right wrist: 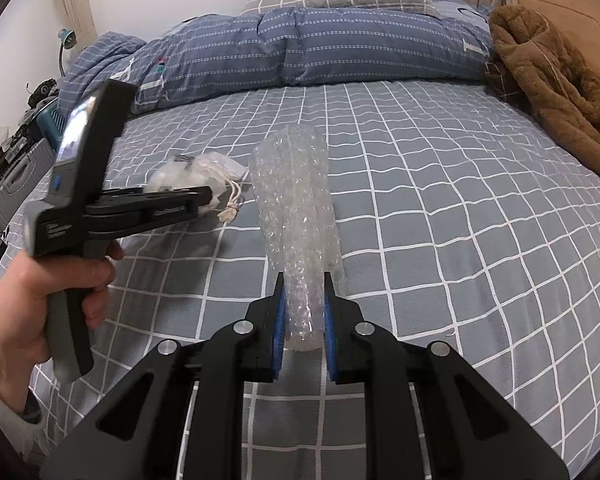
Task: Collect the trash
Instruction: 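Grasp the bubble-wrap sleeve with the right gripper while the left grasps the white drawstring bag, then lift the white bag and bubble wrap and carry them down to the bin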
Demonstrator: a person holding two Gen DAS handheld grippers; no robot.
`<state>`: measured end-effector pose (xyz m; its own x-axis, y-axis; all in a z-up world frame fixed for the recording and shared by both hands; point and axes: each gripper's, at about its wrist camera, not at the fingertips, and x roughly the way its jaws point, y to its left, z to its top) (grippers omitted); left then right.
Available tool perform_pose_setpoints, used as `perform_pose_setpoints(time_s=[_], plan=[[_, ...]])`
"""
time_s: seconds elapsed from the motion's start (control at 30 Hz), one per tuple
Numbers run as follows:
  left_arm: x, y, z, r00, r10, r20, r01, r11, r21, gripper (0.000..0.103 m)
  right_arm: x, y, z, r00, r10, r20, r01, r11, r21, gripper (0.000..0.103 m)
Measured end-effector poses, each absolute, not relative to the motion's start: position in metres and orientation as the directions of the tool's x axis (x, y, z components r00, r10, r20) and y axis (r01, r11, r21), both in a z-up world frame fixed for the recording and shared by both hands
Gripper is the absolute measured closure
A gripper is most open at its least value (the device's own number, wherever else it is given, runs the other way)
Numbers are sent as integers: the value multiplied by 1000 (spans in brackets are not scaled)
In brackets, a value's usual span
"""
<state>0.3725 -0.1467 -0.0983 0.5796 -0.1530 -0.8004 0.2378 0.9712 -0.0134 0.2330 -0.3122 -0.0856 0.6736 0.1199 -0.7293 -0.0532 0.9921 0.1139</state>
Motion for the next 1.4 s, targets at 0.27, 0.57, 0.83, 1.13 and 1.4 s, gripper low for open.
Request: perform_pose_setpoints(time_s=[0.27,0.57,0.83,1.13,1.4], plan=[[331,-126,-61,639,-132,-758,191,982,-9,52,227,-297,-76,690,116,-715,-62,993,102,88],[268,-92,-42,672,-92,-735,118,993,-16,51,216,-273,-59,712,105,-694,-78,994,70,88],[243,-72,-38,678,-65,-732,82,997,-12,51,205,-248,-46,720,97,-687,-106,994,29,88],[216,-56,-38,675,-61,-735,72,997,-16,51,188,-230,-45,719,100,-688,-109,994,30,88],[183,-44,-34,679,-52,-732,69,998,-7,51,161,-218,-44,716,109,-690,-105,993,48,88]])
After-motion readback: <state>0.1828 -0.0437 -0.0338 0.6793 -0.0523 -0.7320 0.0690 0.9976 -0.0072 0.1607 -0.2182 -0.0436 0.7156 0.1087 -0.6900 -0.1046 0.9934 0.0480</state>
